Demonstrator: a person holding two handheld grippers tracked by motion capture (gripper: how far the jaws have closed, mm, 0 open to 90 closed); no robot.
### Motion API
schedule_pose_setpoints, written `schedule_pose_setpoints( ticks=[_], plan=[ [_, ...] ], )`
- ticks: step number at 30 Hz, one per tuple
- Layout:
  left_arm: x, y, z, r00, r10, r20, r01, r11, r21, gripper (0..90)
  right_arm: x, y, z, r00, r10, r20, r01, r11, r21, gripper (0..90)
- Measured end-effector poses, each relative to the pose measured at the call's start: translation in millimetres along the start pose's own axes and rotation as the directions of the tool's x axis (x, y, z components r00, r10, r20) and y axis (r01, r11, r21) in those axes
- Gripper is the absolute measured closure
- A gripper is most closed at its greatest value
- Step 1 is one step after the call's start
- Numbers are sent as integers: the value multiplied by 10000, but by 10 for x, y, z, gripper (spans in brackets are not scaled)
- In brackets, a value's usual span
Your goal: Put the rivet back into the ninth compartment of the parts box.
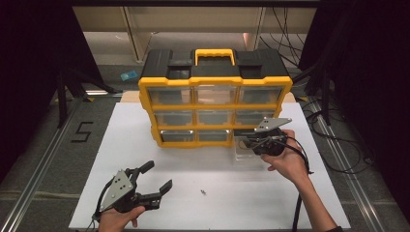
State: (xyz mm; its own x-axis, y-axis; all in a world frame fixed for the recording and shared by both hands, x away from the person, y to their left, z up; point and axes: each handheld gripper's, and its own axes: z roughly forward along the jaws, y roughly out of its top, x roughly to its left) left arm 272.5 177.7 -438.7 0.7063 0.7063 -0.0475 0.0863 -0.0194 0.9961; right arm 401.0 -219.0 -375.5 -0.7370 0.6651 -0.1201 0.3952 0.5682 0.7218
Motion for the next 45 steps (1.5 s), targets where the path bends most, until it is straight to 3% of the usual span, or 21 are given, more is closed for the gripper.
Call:
schedule_pose_setpoints(
  ticks=[3,6,11,18,21,25,29,34,40,45],
  plan=[
    [2,1,-2,10000,19,-4,-19,10000,-10,160,31,38,-25,9994,253,-225,-262,9989,-386,483],
    [8,2,2,10000,68,-12,-68,10000,-28,160,107,115,-67,10000,26,-67,-31,9975,-710,398],
    [5,1,2,10000,48,-34,-48,10000,9,160,302,247,-112,9981,-603,-82,589,9913,-1176,357],
    [8,-2,1,10000,79,-21,-79,10000,-5,160,584,389,-110,9874,-1431,-679,1328,9816,-1372,330],
    [3,3,2,10000,77,9,-77,10000,-12,160,687,423,-85,9841,-1501,-951,1370,9818,-1317,326],
    [7,-2,11,9998,173,76,-173,9998,-69,160,826,432,17,9740,-1883,-1258,1765,9793,-995,304],
    [-4,1,-2,10000,34,-6,-34,10000,-22,160,933,415,121,9693,-2030,-1385,1948,9783,-707,300],
    [21,-1,-3,9999,145,-53,-145,9999,-7,160,1046,364,298,9564,-2371,-1705,2426,9701,119,302],
    [18,3,-6,9999,103,-42,-103,9999,-47,160,1097,259,508,9555,-2143,-2029,2385,9657,1032,302],
    [11,6,-7,10000,90,-22,-90,9999,-62,160,1175,180,664,9430,-2205,-2495,2641,9516,1573,313]
  ],
)
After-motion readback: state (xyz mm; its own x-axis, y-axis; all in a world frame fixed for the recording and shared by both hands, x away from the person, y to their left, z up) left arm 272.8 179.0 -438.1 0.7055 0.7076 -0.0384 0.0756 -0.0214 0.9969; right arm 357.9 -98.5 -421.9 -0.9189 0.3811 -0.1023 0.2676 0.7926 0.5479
